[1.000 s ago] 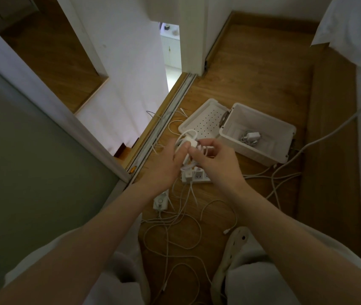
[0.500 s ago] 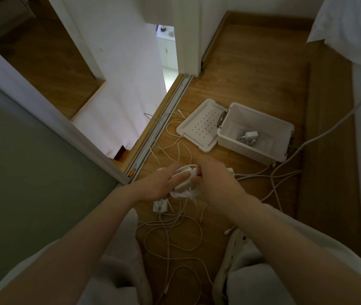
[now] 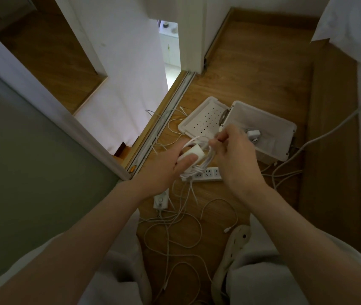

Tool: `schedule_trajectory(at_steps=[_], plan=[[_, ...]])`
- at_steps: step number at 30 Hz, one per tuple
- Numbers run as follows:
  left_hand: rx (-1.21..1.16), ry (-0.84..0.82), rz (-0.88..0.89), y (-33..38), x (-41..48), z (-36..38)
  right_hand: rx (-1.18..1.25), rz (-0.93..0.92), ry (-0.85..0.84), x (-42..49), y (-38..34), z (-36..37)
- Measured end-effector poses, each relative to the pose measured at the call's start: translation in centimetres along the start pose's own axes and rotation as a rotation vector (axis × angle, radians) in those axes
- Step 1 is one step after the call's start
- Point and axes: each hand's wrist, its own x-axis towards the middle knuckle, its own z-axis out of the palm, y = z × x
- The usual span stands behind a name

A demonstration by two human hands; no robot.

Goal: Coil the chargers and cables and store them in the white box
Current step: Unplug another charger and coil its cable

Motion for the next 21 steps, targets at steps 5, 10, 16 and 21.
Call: schedule_trajectory(at_steps=[5,10,16,21], plan=[[-0.107,0.083,0.023,0.5,-0.5,0.2,0.434,0.322,-0.097,0.9,0.2,0.2],[-0.146,0.107,0.067,-0.1,-0.7,0.2,0.852,0.643,-0.216,1.4,0.2,0.0],[-0.101,0.056,0.066,-0.4,-0.7,-0.1,0.517,0.471,-0.148,1.6,1.0,0.8],[-0.029,-0.004,0.002,-1.0,-0.8,-0.7,0.431,0.463,-0.280,1.4,1.1,1.5]])
